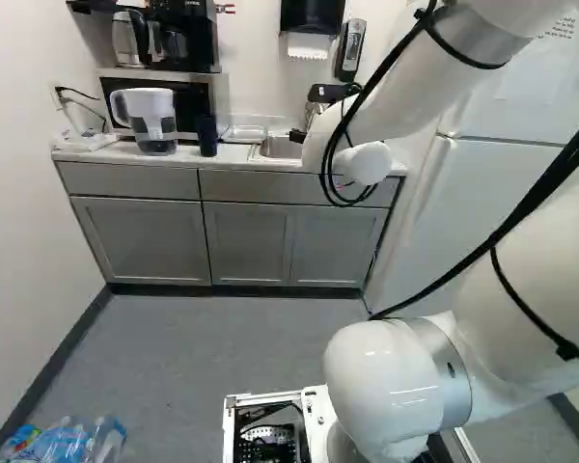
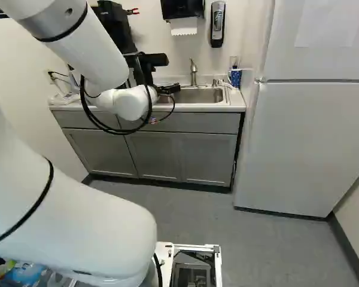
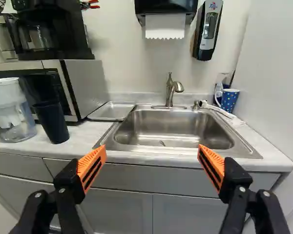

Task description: Rinse the cup and place it in the tray

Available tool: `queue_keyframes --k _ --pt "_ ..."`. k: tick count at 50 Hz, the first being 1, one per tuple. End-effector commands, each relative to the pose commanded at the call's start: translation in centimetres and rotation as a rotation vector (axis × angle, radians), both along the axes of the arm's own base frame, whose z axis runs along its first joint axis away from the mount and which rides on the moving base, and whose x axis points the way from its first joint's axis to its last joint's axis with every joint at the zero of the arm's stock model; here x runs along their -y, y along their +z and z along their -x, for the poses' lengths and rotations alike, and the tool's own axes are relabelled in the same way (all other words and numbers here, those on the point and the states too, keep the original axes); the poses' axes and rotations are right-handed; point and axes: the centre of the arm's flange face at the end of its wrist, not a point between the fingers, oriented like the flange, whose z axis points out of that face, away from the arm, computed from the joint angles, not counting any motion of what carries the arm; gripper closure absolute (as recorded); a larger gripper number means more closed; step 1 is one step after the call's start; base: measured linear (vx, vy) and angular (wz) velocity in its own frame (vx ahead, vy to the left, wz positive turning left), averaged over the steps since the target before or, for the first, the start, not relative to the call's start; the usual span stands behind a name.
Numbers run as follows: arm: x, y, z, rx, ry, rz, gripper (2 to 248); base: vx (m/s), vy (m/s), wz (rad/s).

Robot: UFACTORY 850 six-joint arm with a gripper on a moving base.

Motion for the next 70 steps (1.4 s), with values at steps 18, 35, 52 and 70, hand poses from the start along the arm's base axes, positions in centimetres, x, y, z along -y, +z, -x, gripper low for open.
queue_keyframes --k 18,35,52,70 --pt "0.0 1.6 -1.3 0.0 0.001 0.0 3 0.0 0.0 0.0" --pt "-0.2 3.2 -2.4 0.002 0.004 0.0 3 0.0 0.0 0.0" --pt "-0.3 4.8 -3.6 0.004 0.008 0.0 3 0.0 0.0 0.0" --pt "-0.5 6.5 -4.8 0.006 0.011 0.0 3 0.0 0.0 0.0"
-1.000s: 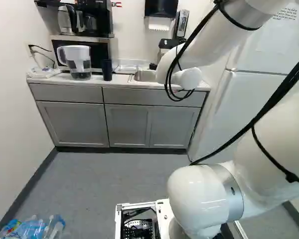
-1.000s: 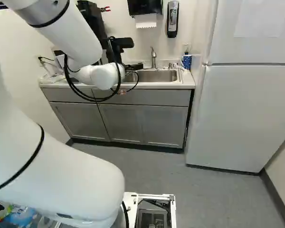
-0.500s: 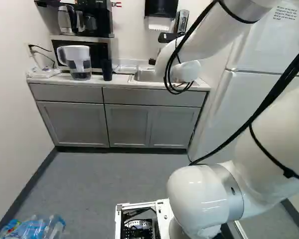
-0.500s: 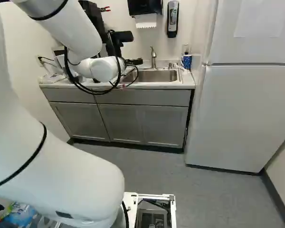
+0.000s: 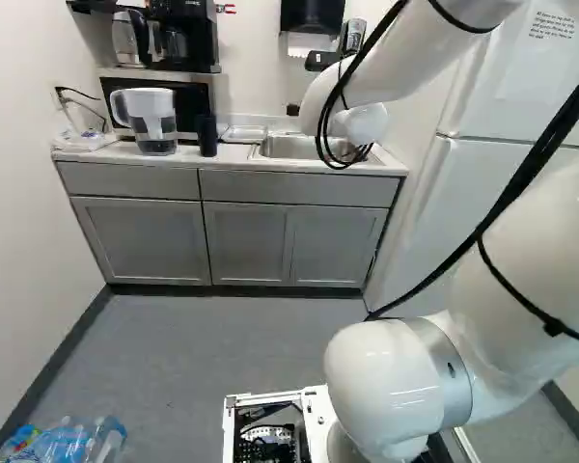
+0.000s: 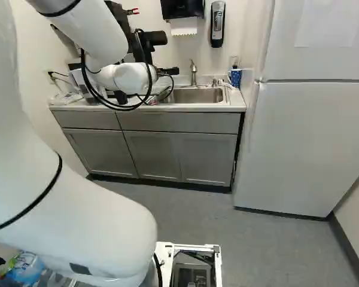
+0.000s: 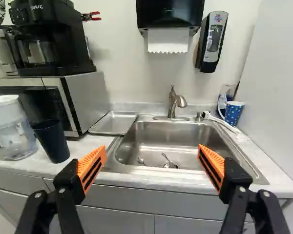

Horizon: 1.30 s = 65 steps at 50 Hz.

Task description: Rinse the cup and place it in the tray

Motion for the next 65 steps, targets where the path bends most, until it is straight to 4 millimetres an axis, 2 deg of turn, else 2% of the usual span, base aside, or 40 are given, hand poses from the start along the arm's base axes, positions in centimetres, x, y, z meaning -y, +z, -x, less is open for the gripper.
queue_keyframes --k 59,65 --pt "-0.5 5.6 -4.0 0.004 0.008 0.0 3 0.0 0.0 0.0" --pt "-0.5 5.6 -4.2 0.003 0.008 0.0 3 0.0 0.0 0.0"
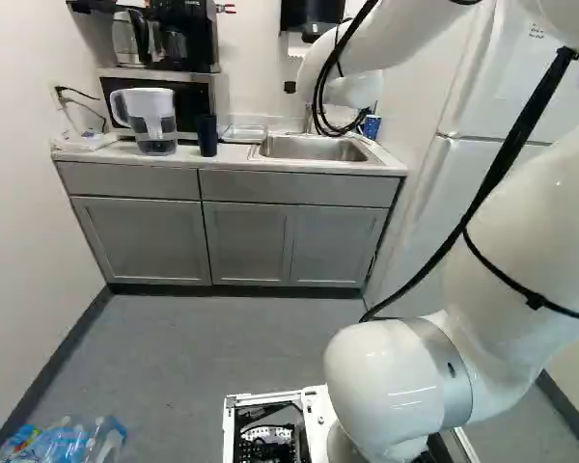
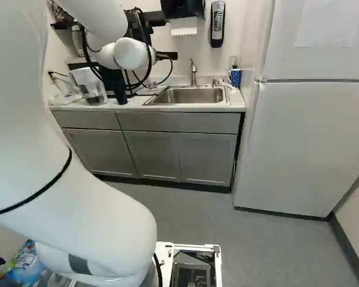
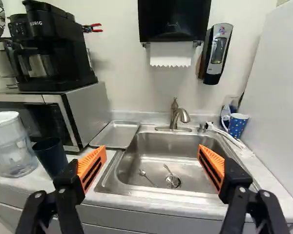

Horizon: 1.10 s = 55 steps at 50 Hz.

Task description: Rinse the cup and place it in the tray

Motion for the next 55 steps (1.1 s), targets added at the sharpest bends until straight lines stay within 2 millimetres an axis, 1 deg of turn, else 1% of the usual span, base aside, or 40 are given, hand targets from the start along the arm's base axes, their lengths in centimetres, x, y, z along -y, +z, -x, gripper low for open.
queue_keyframes --k 33,43,55 --pt "0.0 0.0 0.0 0.0 0.0 0.0 3 0.007 0.0 -0.008" --pt "0.0 0.0 0.0 0.0 0.0 0.0 3 0.075 -0.002 -0.01" --pt "0.0 0.0 0.0 0.0 0.0 0.0 3 0.151 -0.001 -0.013"
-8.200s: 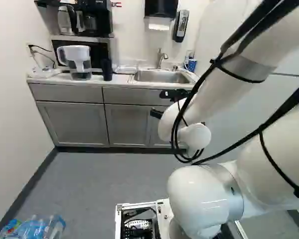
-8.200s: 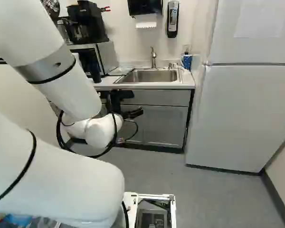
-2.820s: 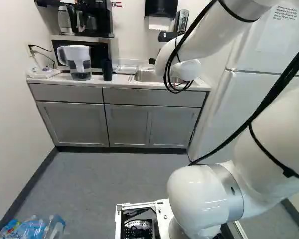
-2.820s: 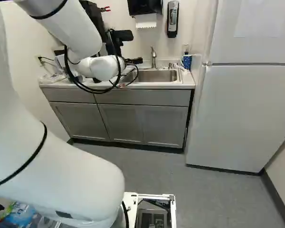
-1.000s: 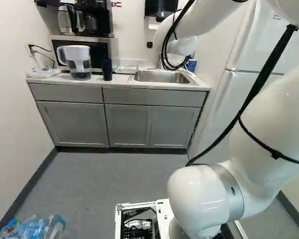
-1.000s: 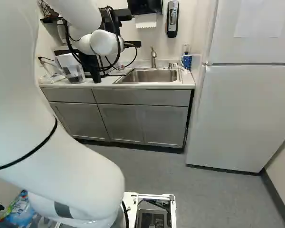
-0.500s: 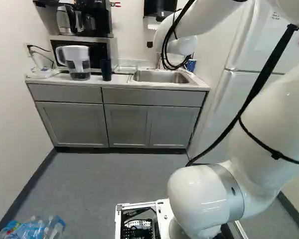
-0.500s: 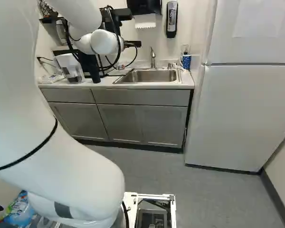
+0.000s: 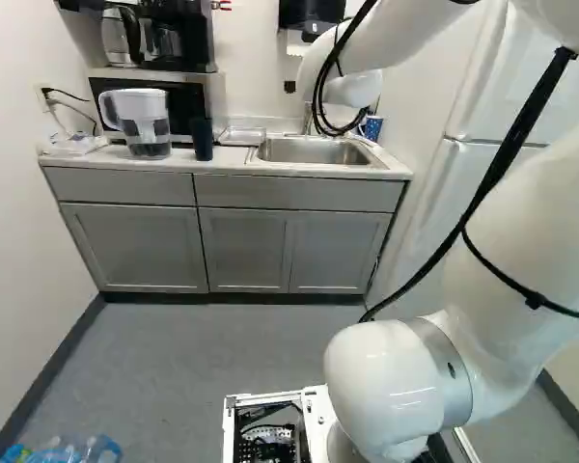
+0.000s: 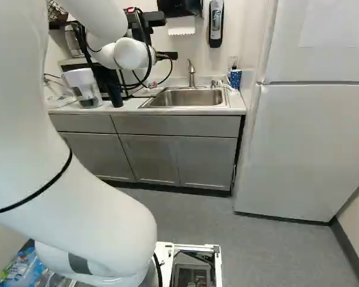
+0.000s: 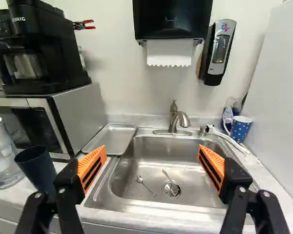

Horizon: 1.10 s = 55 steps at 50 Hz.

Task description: Rinse the cup and place it in the tray

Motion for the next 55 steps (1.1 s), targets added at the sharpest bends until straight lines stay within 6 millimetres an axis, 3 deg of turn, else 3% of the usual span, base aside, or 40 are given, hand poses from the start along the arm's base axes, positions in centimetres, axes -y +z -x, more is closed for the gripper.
queue_keyframes --k 55 --pt "0.0 0.0 0.0 0.0 0.0 0.0 3 0.152 -0.045 0.002"
